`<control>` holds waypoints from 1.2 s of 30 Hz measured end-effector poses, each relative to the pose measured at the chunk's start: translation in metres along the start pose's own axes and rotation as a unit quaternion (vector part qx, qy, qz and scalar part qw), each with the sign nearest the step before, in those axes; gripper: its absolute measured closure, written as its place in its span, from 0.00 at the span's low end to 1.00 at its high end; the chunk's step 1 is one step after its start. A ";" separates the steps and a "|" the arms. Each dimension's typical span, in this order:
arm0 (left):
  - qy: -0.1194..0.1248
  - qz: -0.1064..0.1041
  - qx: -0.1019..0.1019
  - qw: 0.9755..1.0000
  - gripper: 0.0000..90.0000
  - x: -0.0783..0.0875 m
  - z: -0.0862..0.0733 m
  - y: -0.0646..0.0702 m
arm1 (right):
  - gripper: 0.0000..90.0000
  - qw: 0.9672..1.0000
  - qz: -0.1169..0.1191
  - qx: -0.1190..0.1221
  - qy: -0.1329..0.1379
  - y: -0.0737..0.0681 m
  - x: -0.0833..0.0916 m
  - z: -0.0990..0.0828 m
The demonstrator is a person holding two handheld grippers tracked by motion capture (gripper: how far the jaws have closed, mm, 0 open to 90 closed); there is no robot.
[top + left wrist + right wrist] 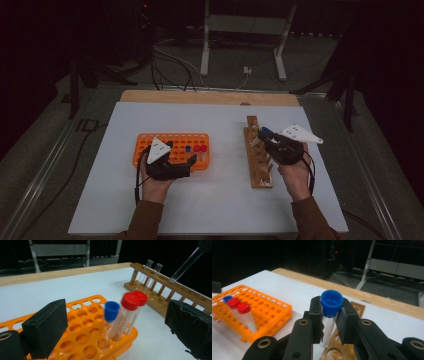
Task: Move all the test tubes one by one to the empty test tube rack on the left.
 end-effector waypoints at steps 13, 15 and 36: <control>0.025 -0.017 -0.042 0.999 0.07 0.004 0.015 0.029 | 0.85 0.999 0.043 0.009 -0.029 -0.023 -0.006 -0.017; 0.027 -0.023 -0.045 0.998 0.07 0.004 0.016 0.033 | 0.85 0.998 0.049 0.011 -0.032 -0.028 -0.006 -0.018; 0.002 -0.082 -0.091 0.992 0.14 -0.010 0.007 0.080 | 0.85 0.990 0.123 0.022 -0.064 -0.077 -0.010 -0.023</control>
Point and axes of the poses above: each handheld gripper's, and its own axes: x roughly backward along the jaws, z roughly out of its top, y roughly to its right, the point moved 7 cm from there along -x, roughly forward along the jaws, and after that the axes turned 1 degree about -y, right-handed, at the moved point
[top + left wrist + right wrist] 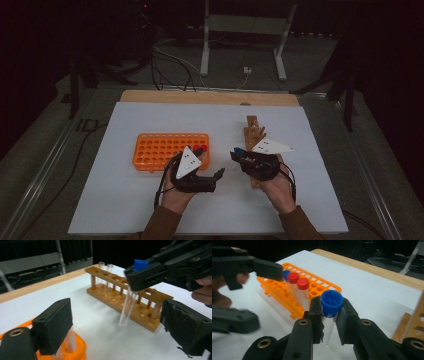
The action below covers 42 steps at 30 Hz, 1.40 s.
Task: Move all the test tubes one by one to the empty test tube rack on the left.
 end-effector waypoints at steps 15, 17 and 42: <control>-0.033 -0.019 -0.026 0.999 0.42 -0.017 -0.014 0.018 | 0.85 0.998 0.055 0.003 -0.011 -0.027 -0.005 0.000; -0.035 -0.021 -0.030 0.999 0.50 -0.017 -0.015 0.018 | 0.85 0.998 0.062 0.005 -0.013 -0.030 -0.005 0.000; -0.033 -0.031 -0.013 0.999 0.86 -0.007 -0.014 0.004 | 0.29 0.996 0.084 0.001 0.020 -0.028 0.004 0.009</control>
Point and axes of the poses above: each handheld gripper's, and its own axes: x roughly backward along the jaws, z roughly out of its top, y roughly to its right, the point moved 7 cm from there along -x, roughly forward along the jaws, and after that the axes turned 1 degree about -y, right-handed, at the moved point
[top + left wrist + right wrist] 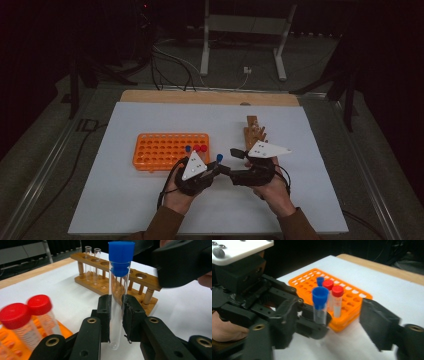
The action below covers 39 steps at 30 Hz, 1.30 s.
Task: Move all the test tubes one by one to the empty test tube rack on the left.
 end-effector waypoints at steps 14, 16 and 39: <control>0.018 0.020 0.022 0.999 0.86 0.027 0.006 -0.024 | 0.05 0.999 -0.027 -0.014 0.021 0.018 0.009 0.001; 0.022 0.024 0.025 0.999 0.86 0.032 0.007 -0.029 | 0.02 0.999 -0.029 -0.016 0.025 0.020 0.011 0.002; 0.047 0.103 0.050 0.992 0.86 0.054 -0.004 -0.072 | 0.00 0.998 -0.048 -0.017 0.035 0.026 0.015 0.003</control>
Point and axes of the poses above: each handheld gripper's, and its own axes: x roughly backward along the jaws, z roughly out of its top, y roughly to its right, the point moved 7 cm from there along -x, roughly forward along the jaws, and after that the axes turned 1 degree about -y, right-handed, at the moved point
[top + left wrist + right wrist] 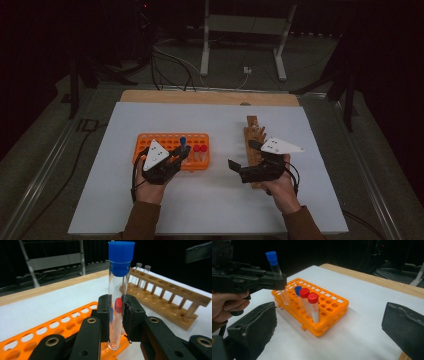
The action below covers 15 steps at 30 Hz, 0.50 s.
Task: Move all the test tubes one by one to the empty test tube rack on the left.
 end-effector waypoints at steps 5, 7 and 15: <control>0.002 0.018 0.008 1.000 0.86 -0.003 -0.005 -0.008 | 0.00 1.000 0.001 0.002 0.001 -0.001 0.000 0.000; 0.000 0.025 0.011 1.000 0.86 -0.004 -0.008 -0.012 | 0.00 1.000 0.001 0.002 0.001 -0.001 -0.001 0.000; -0.008 0.048 0.021 0.999 0.86 -0.016 -0.021 -0.021 | 0.00 1.000 0.004 0.001 0.000 -0.002 -0.002 -0.001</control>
Point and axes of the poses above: each handheld gripper's, and its own axes: x roughly backward along the jaws, z roughly out of its top, y roughly to its right, the point moved 7 cm from there along -x, roughly forward along the jaws, and after that the axes turned 1 degree about -y, right-handed, at the moved point
